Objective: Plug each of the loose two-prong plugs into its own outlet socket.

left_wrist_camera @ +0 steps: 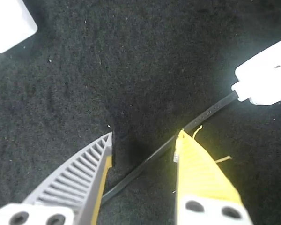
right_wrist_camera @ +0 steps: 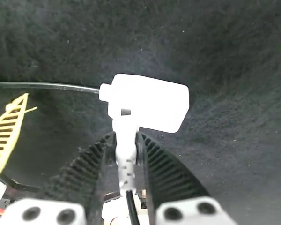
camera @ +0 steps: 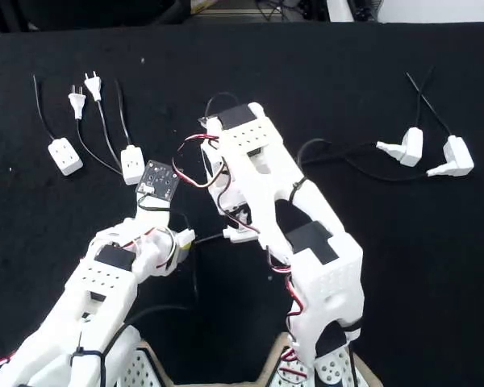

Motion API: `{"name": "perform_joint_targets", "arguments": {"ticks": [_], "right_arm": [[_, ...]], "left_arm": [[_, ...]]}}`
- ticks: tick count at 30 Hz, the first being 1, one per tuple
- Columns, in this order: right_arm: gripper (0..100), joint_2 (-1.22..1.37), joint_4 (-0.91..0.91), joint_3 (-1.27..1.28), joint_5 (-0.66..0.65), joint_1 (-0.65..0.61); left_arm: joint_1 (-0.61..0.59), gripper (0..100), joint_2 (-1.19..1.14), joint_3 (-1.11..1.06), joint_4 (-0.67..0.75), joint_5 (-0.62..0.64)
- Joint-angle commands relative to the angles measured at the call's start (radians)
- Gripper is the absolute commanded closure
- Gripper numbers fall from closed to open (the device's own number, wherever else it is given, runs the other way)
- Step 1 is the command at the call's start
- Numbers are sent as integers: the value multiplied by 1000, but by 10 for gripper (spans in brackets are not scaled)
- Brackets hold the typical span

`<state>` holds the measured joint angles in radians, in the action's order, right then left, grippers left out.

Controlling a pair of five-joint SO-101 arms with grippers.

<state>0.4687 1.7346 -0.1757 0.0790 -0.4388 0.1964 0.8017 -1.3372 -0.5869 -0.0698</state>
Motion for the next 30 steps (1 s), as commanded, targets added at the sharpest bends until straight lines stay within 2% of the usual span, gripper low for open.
{"name": "perform_joint_targets", "arguments": {"ticks": [1,9,30], "right_arm": [[988,5,31,7,11,-14],[988,5,31,13,46,80],[988,-99,-3,91,44,92]], "left_arm": [[-5,780,23,5,15,-3],[-5,780,23,5,15,-3],[-5,780,23,4,15,-3]]}}
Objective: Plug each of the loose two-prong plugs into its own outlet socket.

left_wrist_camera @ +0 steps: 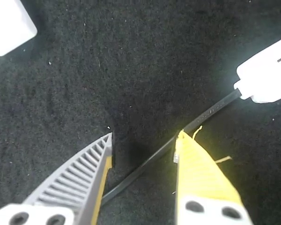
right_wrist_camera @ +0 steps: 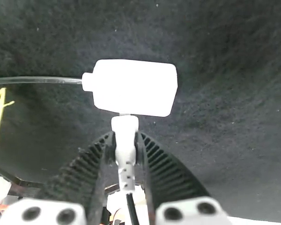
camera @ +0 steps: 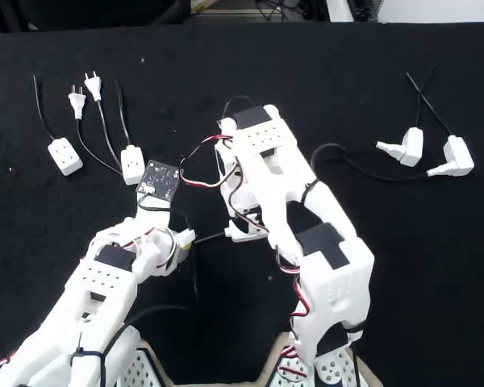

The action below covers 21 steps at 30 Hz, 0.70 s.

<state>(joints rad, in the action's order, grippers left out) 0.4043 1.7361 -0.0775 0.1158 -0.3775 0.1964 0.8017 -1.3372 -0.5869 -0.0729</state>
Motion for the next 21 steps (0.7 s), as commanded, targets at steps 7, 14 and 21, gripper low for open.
{"name": "perform_joint_targets", "arguments": {"ticks": [7,14,21], "right_arm": [[988,-38,29,-73,9,26],[988,-36,29,-87,9,25],[988,-42,29,-85,14,6]], "left_arm": [[-5,780,23,4,15,0],[-5,780,23,4,15,0],[-5,780,23,4,15,0]]}}
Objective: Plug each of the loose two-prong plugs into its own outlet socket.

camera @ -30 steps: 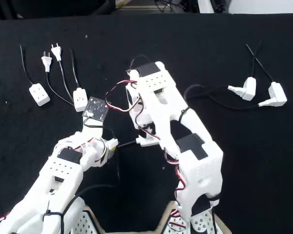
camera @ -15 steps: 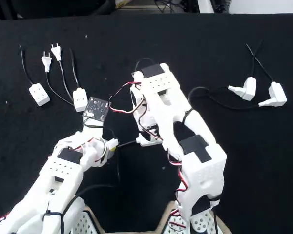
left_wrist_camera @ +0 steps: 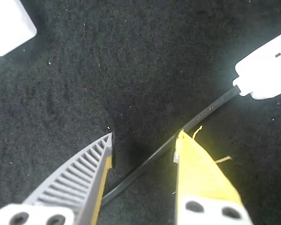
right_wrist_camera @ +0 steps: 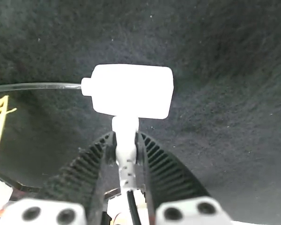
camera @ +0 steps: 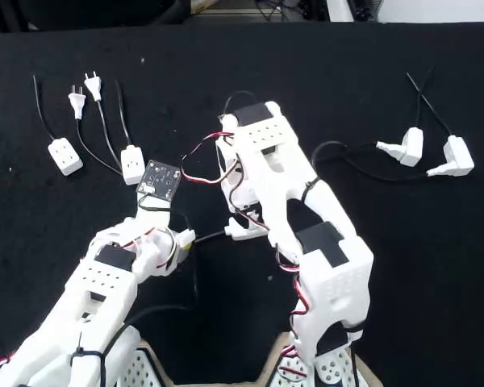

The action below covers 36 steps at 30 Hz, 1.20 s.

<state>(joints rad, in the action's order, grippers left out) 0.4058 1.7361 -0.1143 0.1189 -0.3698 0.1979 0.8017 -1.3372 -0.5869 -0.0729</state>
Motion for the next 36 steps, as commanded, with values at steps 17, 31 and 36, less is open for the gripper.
{"name": "perform_joint_targets", "arguments": {"ticks": [17,31,36], "right_arm": [[988,-38,31,-110,6,-28],[988,-36,21,-50,5,-28],[988,-28,15,-51,5,-26]], "left_arm": [[-7,780,23,4,15,0],[-7,780,23,4,15,0],[-7,780,23,4,15,0]]}}
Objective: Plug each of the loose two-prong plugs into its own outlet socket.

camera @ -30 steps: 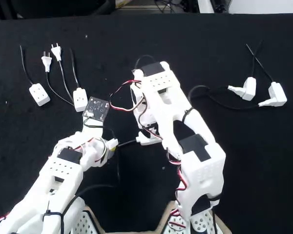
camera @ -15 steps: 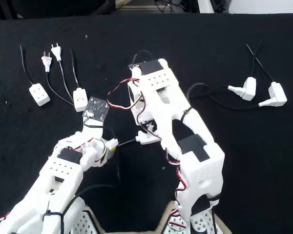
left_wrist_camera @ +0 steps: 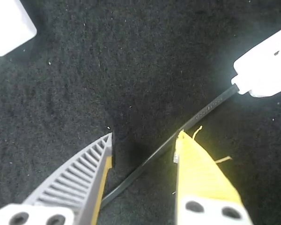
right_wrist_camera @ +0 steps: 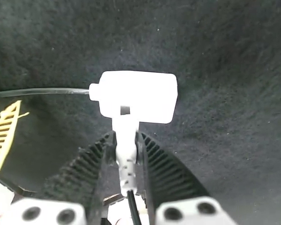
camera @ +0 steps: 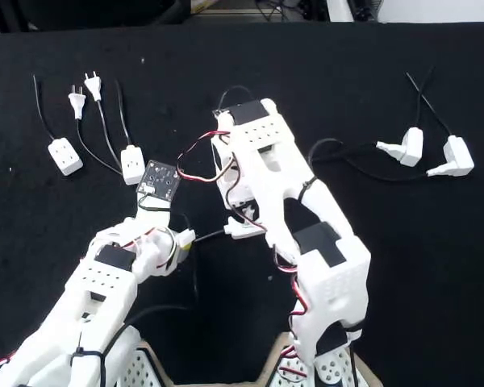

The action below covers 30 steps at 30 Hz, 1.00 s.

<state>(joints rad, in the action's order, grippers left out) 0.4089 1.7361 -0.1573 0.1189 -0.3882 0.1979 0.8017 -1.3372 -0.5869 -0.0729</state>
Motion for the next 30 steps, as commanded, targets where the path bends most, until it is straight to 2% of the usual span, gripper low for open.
{"name": "perform_joint_targets", "arguments": {"ticks": [1,9,30], "right_arm": [[988,-24,15,-12,5,-8],[988,105,9,-44,6,-8],[988,97,2,-50,6,-8]], "left_arm": [[-7,780,23,4,15,0],[-7,780,23,4,15,0],[-7,780,23,4,15,0]]}}
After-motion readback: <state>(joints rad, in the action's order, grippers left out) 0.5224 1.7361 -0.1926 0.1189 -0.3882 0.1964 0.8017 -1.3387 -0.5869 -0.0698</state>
